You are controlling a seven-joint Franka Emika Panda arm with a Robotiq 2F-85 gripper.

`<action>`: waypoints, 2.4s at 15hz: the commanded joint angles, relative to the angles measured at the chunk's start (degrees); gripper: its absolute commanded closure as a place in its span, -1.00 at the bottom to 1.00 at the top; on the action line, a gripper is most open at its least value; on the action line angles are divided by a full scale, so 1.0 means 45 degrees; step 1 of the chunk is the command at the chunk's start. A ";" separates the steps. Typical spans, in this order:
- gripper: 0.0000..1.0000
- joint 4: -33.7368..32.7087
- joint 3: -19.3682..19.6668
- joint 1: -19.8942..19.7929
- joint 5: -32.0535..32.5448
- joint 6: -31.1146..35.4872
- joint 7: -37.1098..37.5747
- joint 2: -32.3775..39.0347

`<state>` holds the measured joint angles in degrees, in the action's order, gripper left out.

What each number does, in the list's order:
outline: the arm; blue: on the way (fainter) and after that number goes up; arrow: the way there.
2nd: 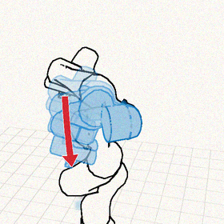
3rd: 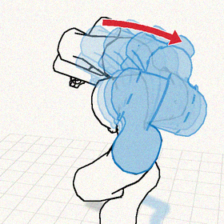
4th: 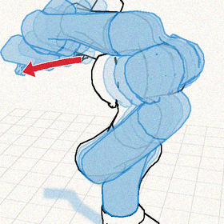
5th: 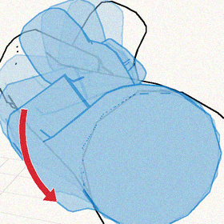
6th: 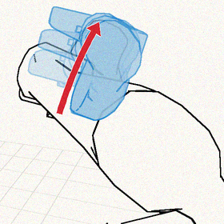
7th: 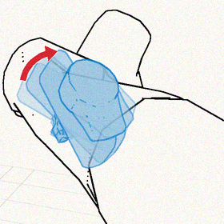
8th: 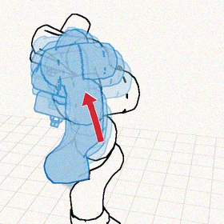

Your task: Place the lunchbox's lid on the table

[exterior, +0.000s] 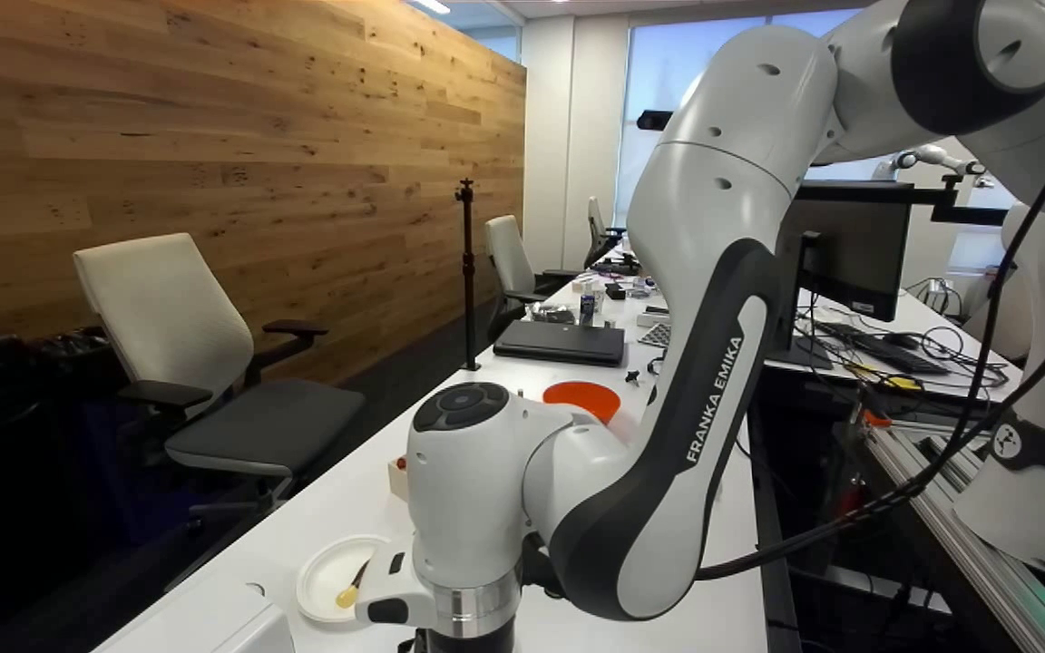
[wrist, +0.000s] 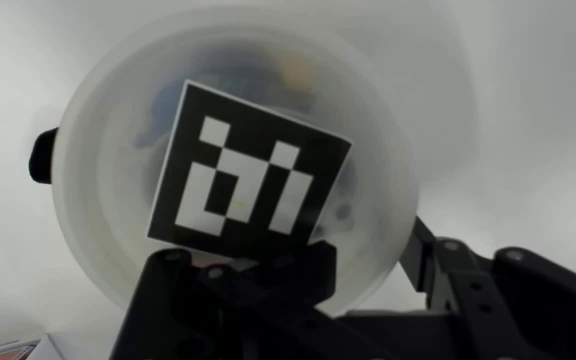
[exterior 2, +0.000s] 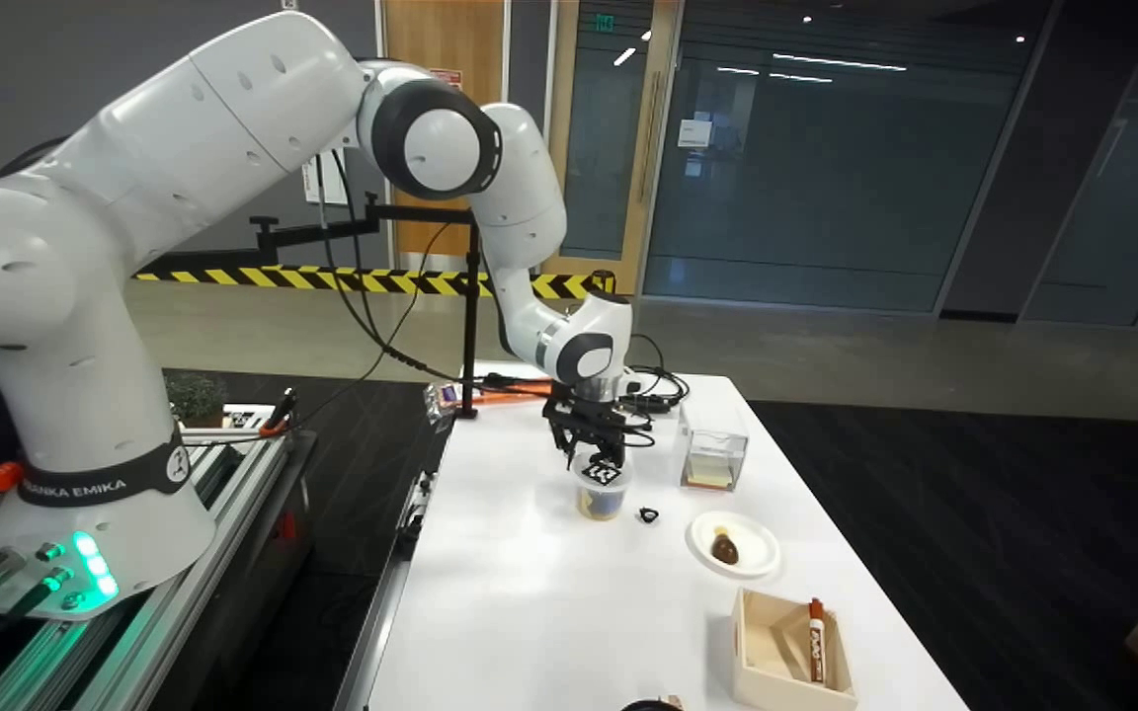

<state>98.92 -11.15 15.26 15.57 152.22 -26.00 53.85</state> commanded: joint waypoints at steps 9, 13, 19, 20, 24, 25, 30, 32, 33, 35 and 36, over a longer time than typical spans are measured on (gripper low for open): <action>-1.00 -0.0013 0.0622 0.0251 0.0589 -0.0733 0.0413 -0.0837; -1.00 0.0179 0.0976 0.0228 0.0632 -0.1053 0.0602 -0.1634; -1.00 0.0188 0.0649 0.0075 0.0459 -0.1811 0.0306 -0.1597; -1.00 0.0237 0.0598 0.0072 0.0451 -0.1842 0.0291 -0.1600; -0.85 0.0259 0.0417 0.0040 0.0402 -0.1899 0.0233 -0.1526; -0.62 0.0273 0.0361 0.0023 0.0373 -0.1905 0.0217 -0.1513; -0.88 0.0398 0.0198 0.0066 0.0337 -0.1780 0.0268 -0.1377; -0.81 0.0520 0.0134 0.0111 0.0333 -0.1738 0.0318 -0.1364; -0.67 0.0565 0.0103 0.0115 0.0331 -0.1738 0.0323 -0.1354; -0.25 0.0577 0.0050 0.0127 0.0325 -0.1730 0.0337 -0.1320; -0.08 0.0572 0.0026 0.0128 0.0322 -0.1721 0.0340 -0.1300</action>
<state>100.65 -10.30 16.21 16.23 144.45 -25.57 48.27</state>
